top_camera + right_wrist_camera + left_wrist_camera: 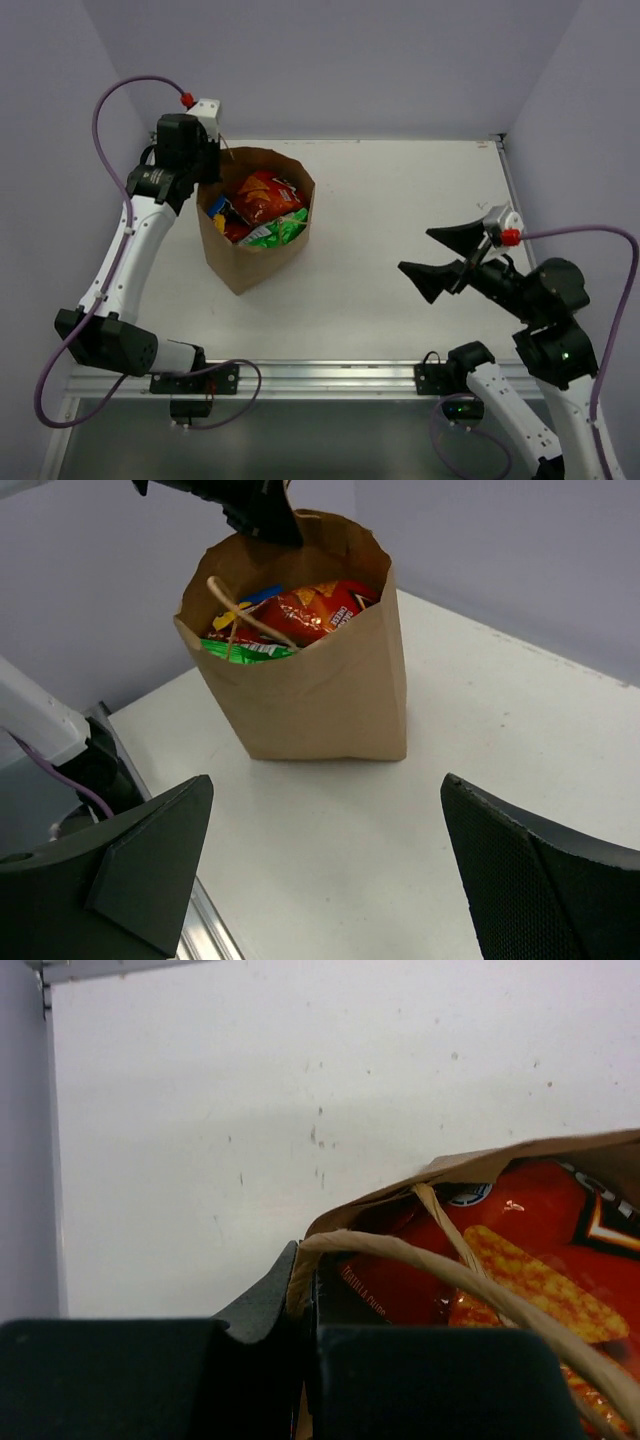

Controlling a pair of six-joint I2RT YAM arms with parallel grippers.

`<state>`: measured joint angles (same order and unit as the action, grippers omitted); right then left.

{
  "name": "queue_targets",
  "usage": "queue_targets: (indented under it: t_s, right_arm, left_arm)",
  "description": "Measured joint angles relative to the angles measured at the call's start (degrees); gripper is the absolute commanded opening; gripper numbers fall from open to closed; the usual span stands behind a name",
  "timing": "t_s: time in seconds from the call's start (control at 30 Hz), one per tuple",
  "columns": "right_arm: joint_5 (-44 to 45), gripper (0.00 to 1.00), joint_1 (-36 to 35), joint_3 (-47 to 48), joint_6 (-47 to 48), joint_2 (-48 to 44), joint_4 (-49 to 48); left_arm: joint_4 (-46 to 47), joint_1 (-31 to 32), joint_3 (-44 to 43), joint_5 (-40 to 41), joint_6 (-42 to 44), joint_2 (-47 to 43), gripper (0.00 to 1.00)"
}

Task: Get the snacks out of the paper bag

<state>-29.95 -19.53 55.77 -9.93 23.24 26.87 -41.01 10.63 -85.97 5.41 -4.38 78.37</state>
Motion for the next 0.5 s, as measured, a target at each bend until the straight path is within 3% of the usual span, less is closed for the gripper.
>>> queue_targets:
  t_s: [0.23, 0.4, 0.5]
  right_arm:
    - [0.3, 0.99, -3.1, 7.6, -4.2, 19.7, -5.0]
    - [6.8, 0.95, -14.9, 14.6, -3.7, 31.2, -8.3]
    - [12.9, 0.83, -24.2, 19.1, -2.3, 38.9, -11.5]
  left_arm:
    - [4.5, 0.0, -3.7, -2.8, 6.3, 1.4, 0.00]
    - [9.0, 0.0, -0.3, -4.2, 8.3, -0.4, 0.00]
    - [12.7, 0.3, 6.2, -5.5, 8.6, -4.9, 0.00]
